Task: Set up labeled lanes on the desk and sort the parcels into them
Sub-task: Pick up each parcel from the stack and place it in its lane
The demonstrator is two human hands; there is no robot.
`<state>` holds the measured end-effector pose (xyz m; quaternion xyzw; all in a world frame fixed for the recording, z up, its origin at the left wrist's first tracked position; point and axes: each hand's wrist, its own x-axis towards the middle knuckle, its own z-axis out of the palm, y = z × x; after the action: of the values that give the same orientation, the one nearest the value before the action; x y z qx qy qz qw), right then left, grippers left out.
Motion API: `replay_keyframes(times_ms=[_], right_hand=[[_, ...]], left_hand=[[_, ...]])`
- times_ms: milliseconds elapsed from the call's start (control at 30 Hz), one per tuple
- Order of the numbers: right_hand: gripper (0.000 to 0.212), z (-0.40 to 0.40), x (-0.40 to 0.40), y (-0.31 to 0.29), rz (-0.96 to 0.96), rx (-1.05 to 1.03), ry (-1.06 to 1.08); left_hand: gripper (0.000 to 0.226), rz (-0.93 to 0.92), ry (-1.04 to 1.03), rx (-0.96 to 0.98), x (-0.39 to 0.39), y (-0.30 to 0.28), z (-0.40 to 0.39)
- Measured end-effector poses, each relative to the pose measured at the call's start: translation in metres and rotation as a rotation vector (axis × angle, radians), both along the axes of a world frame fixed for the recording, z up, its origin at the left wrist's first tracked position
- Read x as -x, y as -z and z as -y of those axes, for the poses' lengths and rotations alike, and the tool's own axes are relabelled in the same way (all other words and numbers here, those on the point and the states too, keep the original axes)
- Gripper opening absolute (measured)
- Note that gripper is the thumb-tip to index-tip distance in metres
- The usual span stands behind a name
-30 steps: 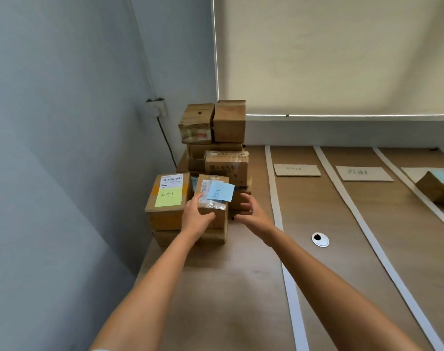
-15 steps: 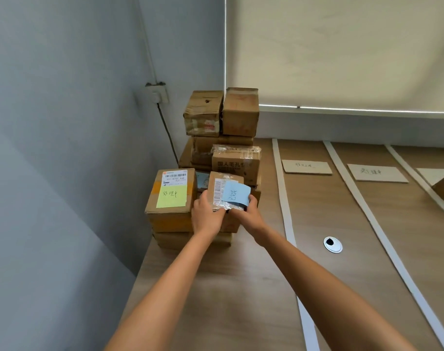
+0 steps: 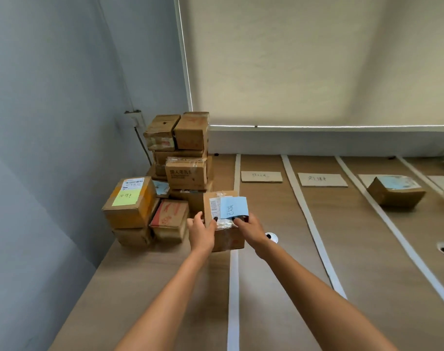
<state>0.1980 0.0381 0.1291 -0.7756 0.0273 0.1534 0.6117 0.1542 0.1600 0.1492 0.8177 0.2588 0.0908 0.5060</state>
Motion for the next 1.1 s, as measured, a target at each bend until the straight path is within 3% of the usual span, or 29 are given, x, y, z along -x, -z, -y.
replay_keyframes(times_ms=[67,367,700,1100], right_hand=[[0.028,0.047,0.008,-0.002,0.037,0.028,-0.028],[0.041,0.207,0.038,-0.023,0.076,0.067,0.081],[0.054,0.393,0.039,-0.014,0.09,0.082,0.26],[0.047,0.665,-0.029,0.037,-0.007,0.059,0.338]], left_hand=[[0.05,0.016,0.001,0.029,0.011,-0.008,0.043],[0.036,0.039,0.084,0.167,0.007,-0.01,0.191],[0.047,0.085,0.3,0.342,-0.017,0.013,0.376],[0.056,0.021,0.438,0.418,-0.08,0.058,0.643]])
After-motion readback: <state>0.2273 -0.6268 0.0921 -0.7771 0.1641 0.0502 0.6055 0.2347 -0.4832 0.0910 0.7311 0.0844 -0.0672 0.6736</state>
